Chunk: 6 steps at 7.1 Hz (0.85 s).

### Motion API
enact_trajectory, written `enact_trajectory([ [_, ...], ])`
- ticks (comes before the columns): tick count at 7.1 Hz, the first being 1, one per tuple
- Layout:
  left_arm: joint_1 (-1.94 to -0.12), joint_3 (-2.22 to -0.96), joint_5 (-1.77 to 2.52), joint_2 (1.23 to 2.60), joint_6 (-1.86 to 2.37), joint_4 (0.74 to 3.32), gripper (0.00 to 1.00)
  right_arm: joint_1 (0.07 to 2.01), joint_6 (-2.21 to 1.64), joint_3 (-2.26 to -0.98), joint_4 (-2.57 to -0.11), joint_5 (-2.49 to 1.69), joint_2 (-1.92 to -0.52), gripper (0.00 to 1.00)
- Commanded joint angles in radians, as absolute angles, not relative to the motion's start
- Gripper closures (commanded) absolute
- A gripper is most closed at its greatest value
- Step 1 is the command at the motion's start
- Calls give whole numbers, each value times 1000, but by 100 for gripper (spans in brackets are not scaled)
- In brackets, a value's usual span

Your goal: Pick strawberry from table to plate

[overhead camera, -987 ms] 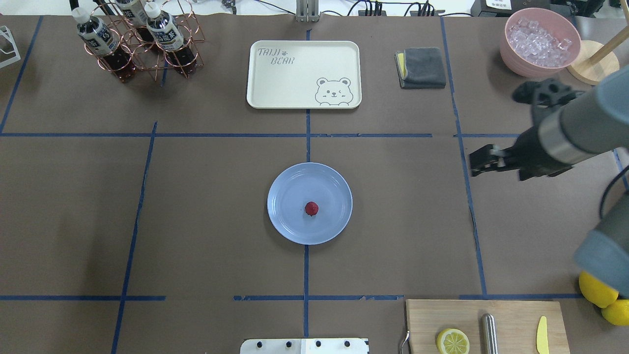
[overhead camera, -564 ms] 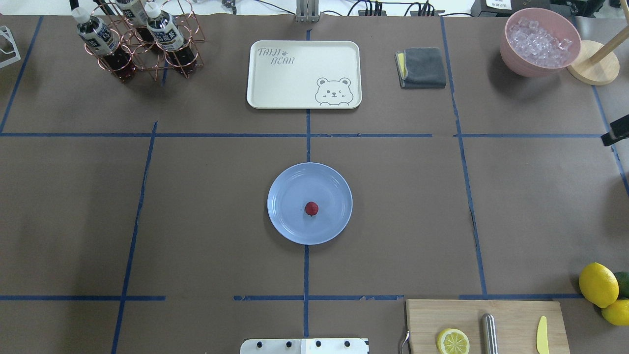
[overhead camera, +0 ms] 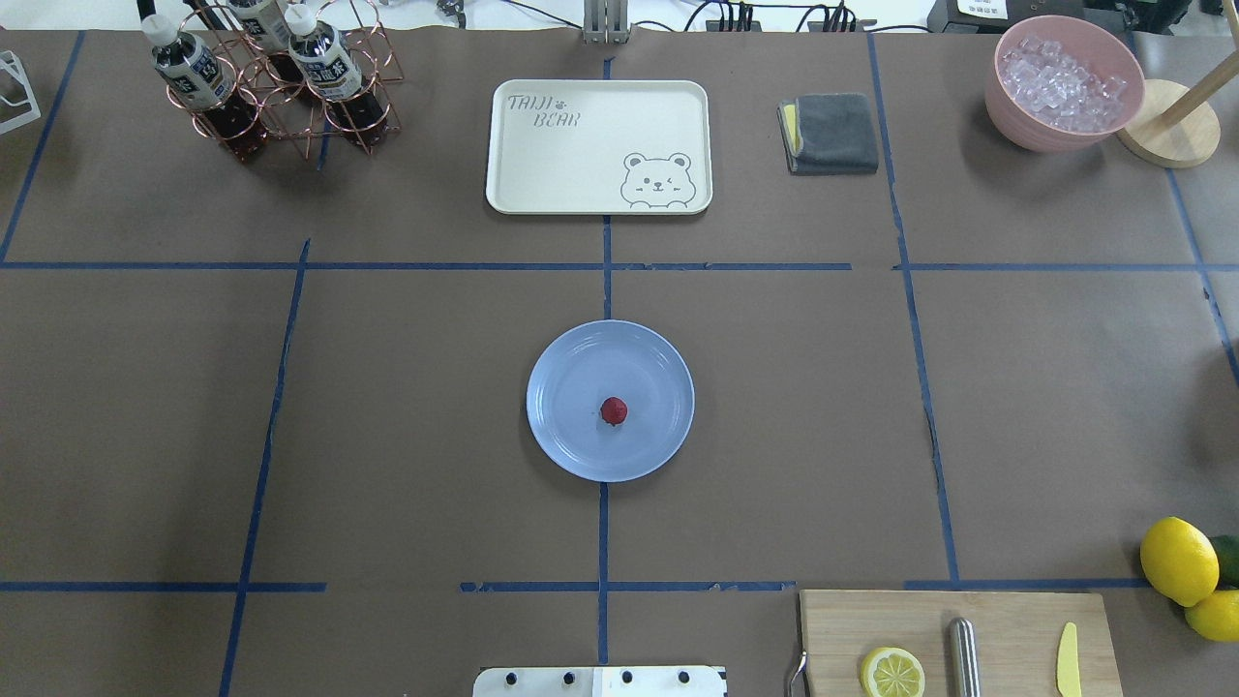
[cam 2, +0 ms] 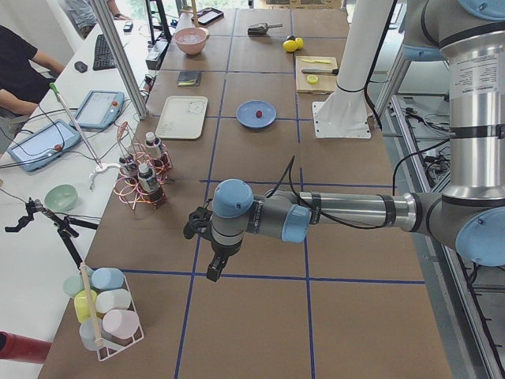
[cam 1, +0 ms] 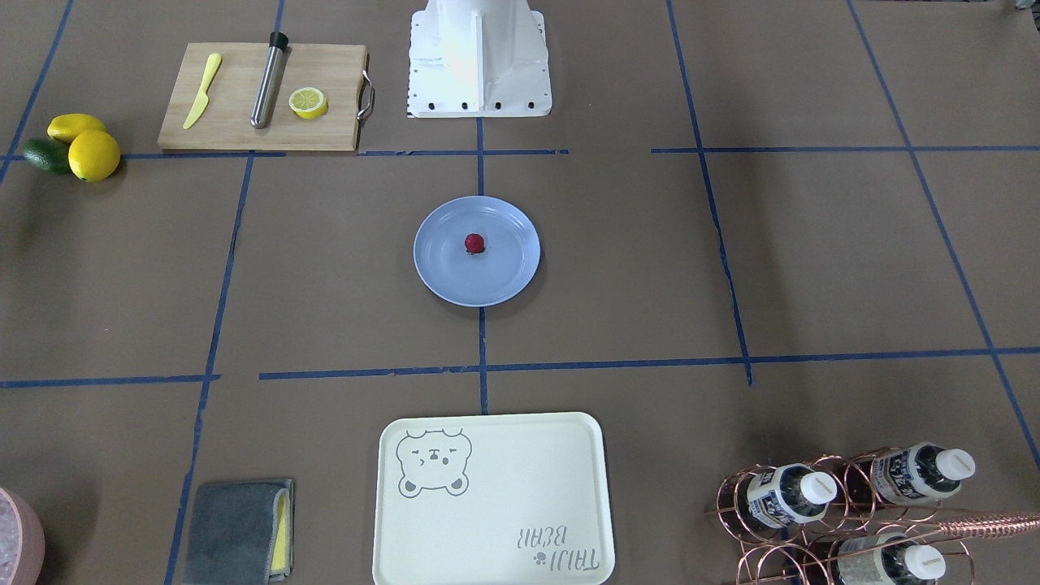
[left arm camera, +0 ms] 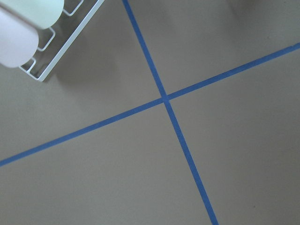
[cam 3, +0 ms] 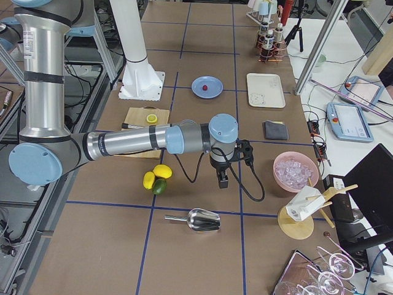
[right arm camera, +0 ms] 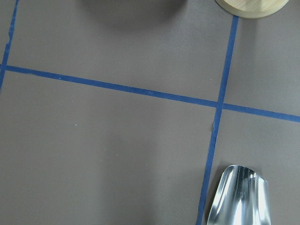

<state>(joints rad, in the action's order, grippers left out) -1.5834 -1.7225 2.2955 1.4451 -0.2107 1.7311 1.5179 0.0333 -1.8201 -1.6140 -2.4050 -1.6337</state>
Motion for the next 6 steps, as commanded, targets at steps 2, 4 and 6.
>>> enact_trajectory([
  [2, -1588, -1747, 2310, 1462, -183, 1618, 0, 1470, -53, -1842, -1624, -2382, -1624, 0],
  [4, -1588, -1732, 2433, 1451, -179, 1617, 0, 1450, -38, -1914, -1748, -2385, -1620, 0],
  [6, -1588, -1735, 2434, 1437, -183, 1628, 0, 1451, -35, -1922, -1750, -2381, -1635, 0],
])
